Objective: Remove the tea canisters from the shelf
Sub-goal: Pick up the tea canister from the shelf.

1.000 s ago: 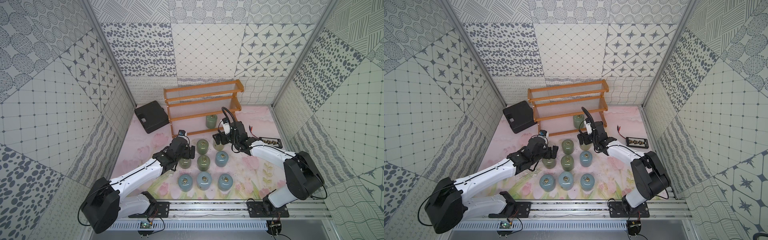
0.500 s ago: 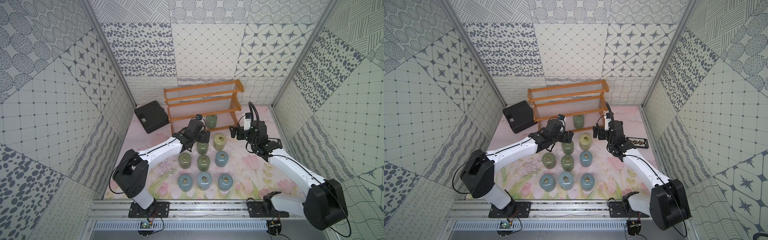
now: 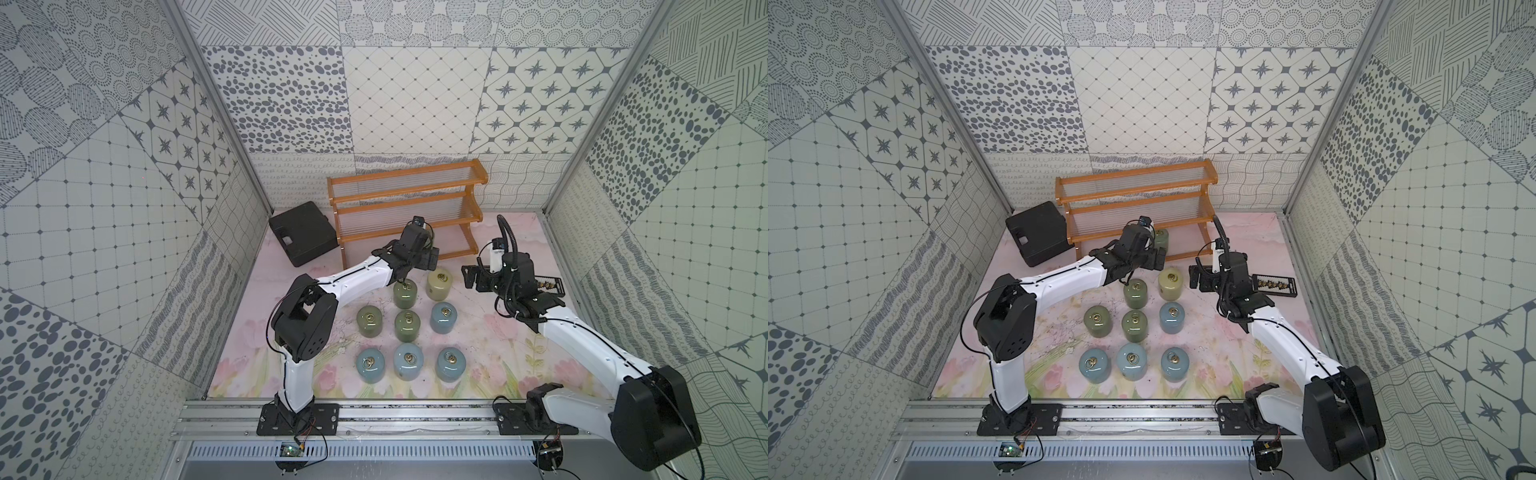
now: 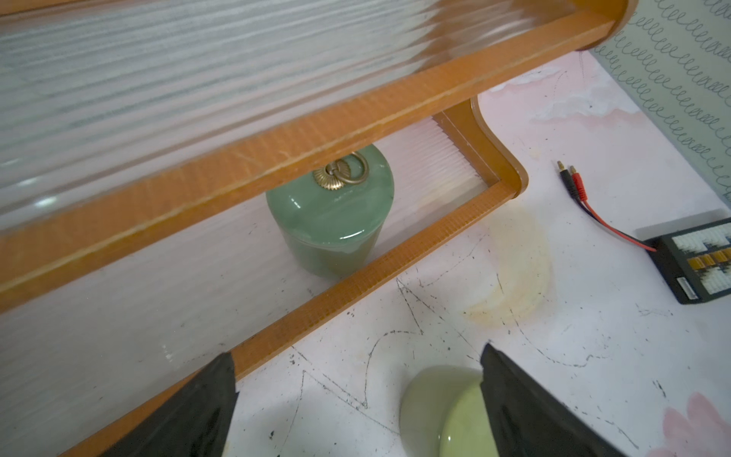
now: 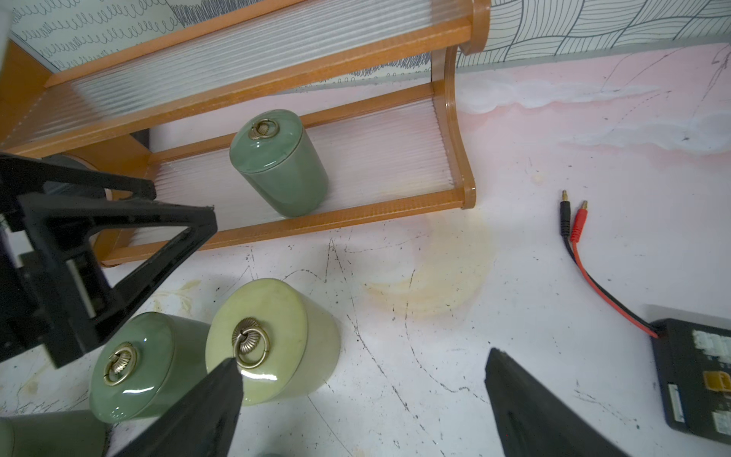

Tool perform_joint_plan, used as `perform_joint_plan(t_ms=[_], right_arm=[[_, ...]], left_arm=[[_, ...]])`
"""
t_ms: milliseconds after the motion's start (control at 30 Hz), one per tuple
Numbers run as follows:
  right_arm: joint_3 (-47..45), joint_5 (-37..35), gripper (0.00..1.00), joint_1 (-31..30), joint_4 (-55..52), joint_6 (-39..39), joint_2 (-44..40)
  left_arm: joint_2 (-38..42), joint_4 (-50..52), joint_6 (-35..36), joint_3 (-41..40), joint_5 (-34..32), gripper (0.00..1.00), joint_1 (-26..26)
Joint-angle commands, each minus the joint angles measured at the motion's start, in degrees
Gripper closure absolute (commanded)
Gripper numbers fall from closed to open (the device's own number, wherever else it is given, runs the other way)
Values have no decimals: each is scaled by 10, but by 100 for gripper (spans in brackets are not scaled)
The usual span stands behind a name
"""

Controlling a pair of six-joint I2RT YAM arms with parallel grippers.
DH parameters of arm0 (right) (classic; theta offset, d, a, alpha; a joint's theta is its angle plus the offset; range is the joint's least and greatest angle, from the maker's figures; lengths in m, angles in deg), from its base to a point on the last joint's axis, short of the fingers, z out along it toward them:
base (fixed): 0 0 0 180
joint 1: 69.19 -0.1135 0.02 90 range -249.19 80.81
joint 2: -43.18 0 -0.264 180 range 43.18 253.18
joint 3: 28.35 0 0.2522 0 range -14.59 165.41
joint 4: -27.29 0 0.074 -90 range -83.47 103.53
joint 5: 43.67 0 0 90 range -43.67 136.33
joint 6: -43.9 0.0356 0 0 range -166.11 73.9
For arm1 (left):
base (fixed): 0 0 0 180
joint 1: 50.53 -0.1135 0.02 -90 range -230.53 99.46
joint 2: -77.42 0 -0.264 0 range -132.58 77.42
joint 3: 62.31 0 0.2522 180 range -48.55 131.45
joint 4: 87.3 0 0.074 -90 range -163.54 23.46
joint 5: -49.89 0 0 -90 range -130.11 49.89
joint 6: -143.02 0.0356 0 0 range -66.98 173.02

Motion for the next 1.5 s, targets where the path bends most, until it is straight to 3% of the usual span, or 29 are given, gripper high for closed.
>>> perform_joint_plan(t_ms=[0,300,633,1167,1467], right_arm=[[-4,2,1,4,16,7,-18],[-12,7,1,8,15,1,-24],[-17,8,1,17,12,-4,-31],[-23,9,1,24,10,-4,-34],[-25,8,1,25,7,-2,-33]], left_arm=[[-41,0,-21,52,-20,0,1],[-117,33,-38,139,-50,0,2],[-151,13,-49,149,-103,0,2],[-201,12,-38,206,-94,0,-18],[-221,5,-45,225,-55,0,-32]])
